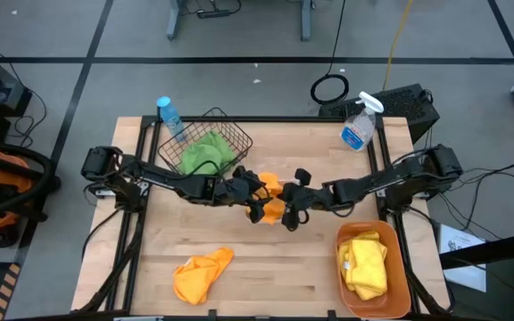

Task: Sort microfiber towel by color & place in baskets
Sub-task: Put the top orange microfiber towel into the white bin

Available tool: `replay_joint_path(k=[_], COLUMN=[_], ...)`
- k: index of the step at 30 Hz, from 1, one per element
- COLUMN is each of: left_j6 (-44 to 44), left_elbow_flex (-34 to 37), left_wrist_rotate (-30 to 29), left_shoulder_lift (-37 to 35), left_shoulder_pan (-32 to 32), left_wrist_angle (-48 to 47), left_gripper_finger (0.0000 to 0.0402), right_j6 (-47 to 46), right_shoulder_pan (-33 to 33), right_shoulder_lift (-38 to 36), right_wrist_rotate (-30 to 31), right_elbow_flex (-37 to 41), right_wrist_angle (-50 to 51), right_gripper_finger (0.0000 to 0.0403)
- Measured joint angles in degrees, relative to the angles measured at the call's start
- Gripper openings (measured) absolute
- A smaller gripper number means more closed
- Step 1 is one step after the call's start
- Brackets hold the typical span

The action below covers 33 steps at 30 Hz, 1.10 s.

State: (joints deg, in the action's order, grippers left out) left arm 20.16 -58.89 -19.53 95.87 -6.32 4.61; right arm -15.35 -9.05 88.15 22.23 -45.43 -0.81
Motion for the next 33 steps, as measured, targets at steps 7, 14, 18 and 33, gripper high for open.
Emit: replay_joint_path(k=[7, 14, 18, 33], left_j6=[-1.88, -3.56, -3.56, -2.69], left_elbow_flex=[0.01, 0.05, 0.06, 0.06], left_wrist_rotate=[0.00, 0.02, 1.07, 2.53], left_shoulder_lift=[-2.31, 0.46, 2.52, 3.37], left_shoulder_pan=[-0.47, -0.47, -0.68, -0.99], left_wrist_angle=[-6.25, -7.38, -7.12, -2.52], left_gripper_finger=[0.0267, 0.0241, 0.0190, 0.0084], right_j6=[0.01, -0.07, -0.31, 4.52], right_shoulder_pan=[1.63, 1.45, 1.07, 1.36], right_shoulder_lift=[4.12, 4.99, 1.98, -3.10], right_wrist_rotate=[-3.33, -7.53, -7.68, -2.81], right_elbow_flex=[0.00, 0.00, 0.00, -0.04], right_wrist_angle=[-0.91, -0.65, 0.09, -13.08], right_gripper_finger=[0.0002, 0.0001, 0.0002, 0.0004])
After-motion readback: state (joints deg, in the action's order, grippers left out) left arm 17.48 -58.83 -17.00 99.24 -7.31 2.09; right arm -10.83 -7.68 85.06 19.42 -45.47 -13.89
